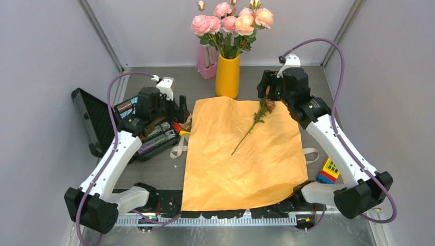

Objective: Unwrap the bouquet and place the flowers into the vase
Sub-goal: Pick up the fake flower from the wrapping paper.

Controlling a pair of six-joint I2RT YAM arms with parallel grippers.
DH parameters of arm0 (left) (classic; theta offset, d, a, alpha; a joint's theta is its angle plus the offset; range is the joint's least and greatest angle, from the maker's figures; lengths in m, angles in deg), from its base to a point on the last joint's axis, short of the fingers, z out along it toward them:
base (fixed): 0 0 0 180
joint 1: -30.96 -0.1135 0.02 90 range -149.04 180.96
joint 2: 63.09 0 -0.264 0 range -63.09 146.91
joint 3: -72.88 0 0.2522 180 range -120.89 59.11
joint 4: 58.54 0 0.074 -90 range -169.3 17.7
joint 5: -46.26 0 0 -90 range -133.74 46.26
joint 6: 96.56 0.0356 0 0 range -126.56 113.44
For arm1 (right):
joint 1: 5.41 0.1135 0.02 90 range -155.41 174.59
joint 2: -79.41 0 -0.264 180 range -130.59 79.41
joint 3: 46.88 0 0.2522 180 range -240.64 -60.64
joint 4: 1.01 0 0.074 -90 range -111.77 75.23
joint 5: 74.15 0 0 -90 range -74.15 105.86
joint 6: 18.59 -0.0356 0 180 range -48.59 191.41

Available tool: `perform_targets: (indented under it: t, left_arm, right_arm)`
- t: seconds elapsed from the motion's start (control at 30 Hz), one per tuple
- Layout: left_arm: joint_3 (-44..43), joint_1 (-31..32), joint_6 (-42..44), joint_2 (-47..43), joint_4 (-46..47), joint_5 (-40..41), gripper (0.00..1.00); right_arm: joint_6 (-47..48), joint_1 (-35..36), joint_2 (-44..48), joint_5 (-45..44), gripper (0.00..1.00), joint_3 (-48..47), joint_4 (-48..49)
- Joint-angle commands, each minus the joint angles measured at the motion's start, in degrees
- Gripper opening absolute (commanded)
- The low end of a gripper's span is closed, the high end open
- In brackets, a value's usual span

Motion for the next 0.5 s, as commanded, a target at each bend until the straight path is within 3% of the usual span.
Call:
perform_targets:
  t: [0.0, 0.23, 0.47]
  left_arm:
    - [0.2, 0.2, 0.9, -1.3, 3.0, 1.2, 0.95]
    - [0.2, 0.2, 0.9, -0.9, 2.9, 1.1, 0.95]
    - [0.0, 0.2, 1.0, -1.0, 2.9, 1.1, 0.95]
  right_arm:
    - [-10.5, -4.2, 0.6, -4.6, 0.75, 3.9, -3.8]
    - [-20.7, -10.1, -5.0, -1.8, 0.7, 6.1, -2.9]
    - [-26.4, -11.1, -14.5, -2.2, 0.64, 6.7, -0.9]
